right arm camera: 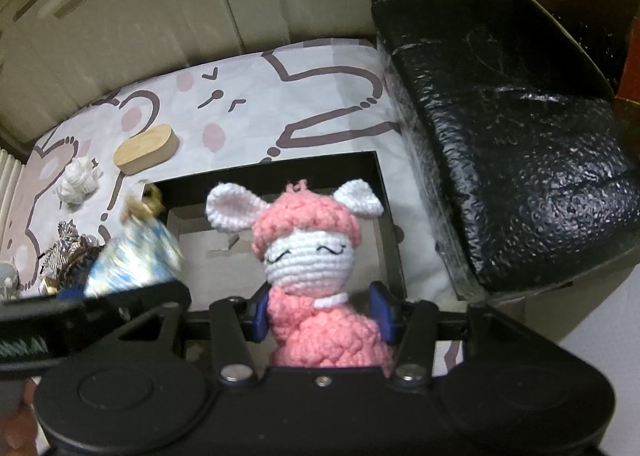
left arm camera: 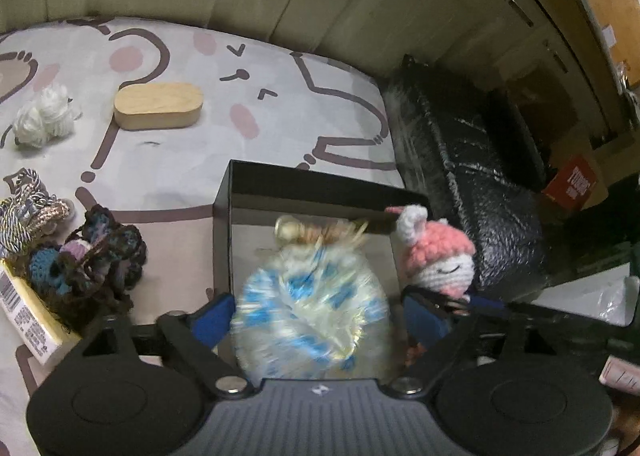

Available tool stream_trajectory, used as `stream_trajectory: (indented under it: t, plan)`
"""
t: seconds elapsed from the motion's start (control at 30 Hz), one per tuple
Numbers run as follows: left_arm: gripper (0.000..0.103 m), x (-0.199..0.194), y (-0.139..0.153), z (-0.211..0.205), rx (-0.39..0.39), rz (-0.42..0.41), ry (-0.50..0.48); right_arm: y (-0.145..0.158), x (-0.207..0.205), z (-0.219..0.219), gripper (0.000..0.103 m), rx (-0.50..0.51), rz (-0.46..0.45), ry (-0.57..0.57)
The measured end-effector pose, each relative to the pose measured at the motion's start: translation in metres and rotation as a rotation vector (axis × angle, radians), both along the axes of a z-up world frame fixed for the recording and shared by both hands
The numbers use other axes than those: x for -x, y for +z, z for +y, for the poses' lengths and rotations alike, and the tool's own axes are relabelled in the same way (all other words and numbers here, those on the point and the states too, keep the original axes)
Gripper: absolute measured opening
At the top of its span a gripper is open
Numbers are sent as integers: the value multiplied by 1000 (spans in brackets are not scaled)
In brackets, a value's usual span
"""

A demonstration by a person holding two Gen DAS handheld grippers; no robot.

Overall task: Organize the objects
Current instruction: 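Lower the pouch and bunny into the black box and open both tools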

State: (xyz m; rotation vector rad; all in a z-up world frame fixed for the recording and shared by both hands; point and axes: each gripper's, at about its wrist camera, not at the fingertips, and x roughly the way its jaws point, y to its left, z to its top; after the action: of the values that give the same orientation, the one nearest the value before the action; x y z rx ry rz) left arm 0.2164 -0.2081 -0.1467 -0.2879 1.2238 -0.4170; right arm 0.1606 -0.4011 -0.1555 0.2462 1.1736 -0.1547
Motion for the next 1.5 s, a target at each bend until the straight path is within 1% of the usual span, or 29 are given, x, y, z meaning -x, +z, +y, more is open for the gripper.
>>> stream_trajectory:
  t: [0.1, 0.23, 0.3, 0.4, 0.5, 0.57, 0.63, 0.77, 1.07, 1.5]
  plan:
    - [95, 1, 2, 2, 0, 3, -2, 0, 0, -1, 51, -1, -1, -3]
    - [95, 2, 8, 8, -27, -9, 0, 1, 1, -1, 51, -5, -3, -4]
    - [95, 3, 12, 10, -49, -13, 2, 0, 1, 1, 51, 0, 1, -1]
    - [95, 5, 16, 12, -106, -28, -17, -4, 1, 5, 52, 1, 15, 9]
    - [95, 7, 19, 10, -163, -42, -45, -9, 1, 9, 56, 23, 41, 10]
    - [95, 7, 19, 10, -182, -38, -66, -11, 3, 13, 68, 50, 63, 34]
    - [95, 8, 20, 8, -195, -36, -80, -9, 6, 15, 74, 81, 64, 39]
    - [97, 11, 23, 8, -201, -43, -88, -4, 13, 13, 74, 69, 57, 15]
    - [98, 17, 35, 13, -207, -65, -80, 7, 21, 14, 74, 81, 33, -11]
    - [98, 32, 56, 29, -221, -117, -74, 45, 43, 24, 74, 86, -52, -56]
